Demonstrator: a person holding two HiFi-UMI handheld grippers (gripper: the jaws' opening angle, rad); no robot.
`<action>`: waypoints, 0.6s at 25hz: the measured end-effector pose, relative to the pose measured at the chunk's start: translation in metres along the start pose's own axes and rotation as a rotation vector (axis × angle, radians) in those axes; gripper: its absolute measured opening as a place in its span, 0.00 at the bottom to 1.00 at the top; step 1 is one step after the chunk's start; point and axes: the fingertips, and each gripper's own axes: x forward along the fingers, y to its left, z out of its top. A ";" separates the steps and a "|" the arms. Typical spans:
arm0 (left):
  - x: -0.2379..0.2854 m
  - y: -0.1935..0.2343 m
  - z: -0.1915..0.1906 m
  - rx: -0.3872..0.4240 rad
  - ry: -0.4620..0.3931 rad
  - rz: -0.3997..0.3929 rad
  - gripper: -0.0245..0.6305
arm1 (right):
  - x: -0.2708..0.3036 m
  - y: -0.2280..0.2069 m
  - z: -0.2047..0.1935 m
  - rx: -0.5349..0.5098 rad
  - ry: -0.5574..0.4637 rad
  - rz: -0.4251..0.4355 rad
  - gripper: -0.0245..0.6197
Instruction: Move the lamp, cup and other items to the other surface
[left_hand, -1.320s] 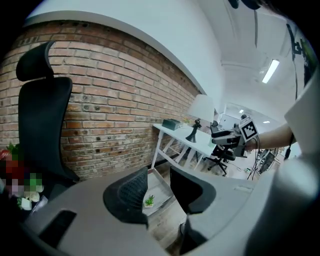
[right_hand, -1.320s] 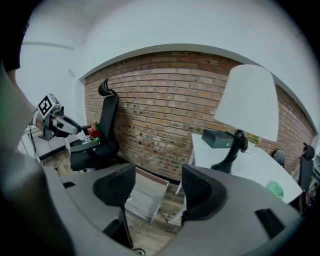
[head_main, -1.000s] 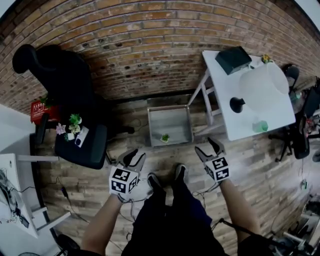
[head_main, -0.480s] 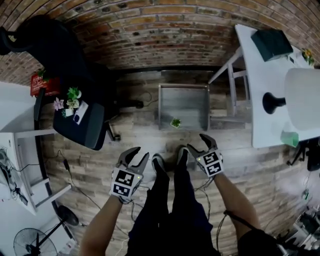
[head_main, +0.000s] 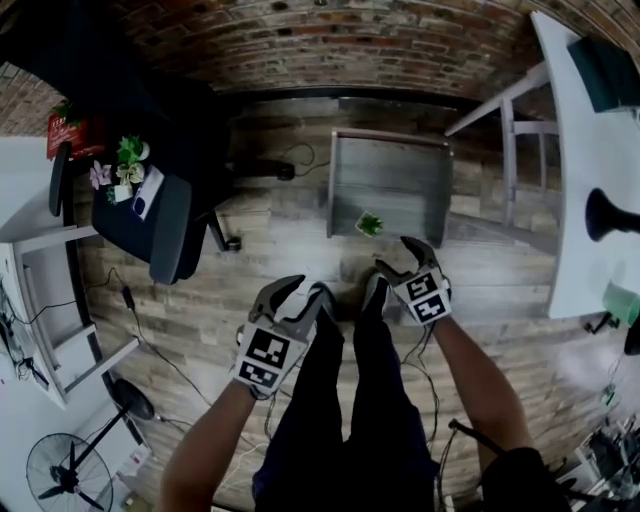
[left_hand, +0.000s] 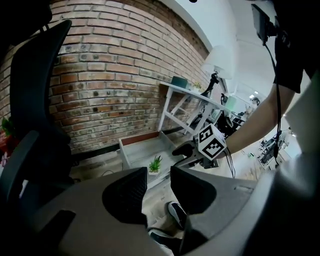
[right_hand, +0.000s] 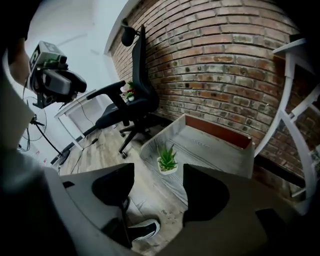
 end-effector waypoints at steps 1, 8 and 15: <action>0.006 0.003 -0.004 -0.003 -0.001 0.000 0.26 | 0.013 -0.002 -0.006 -0.010 0.008 0.003 0.52; 0.041 0.032 -0.039 -0.035 -0.009 0.019 0.26 | 0.095 -0.026 -0.045 0.002 0.042 0.012 0.58; 0.058 0.062 -0.050 -0.052 -0.040 0.043 0.26 | 0.144 -0.023 -0.039 -0.113 0.030 0.055 0.60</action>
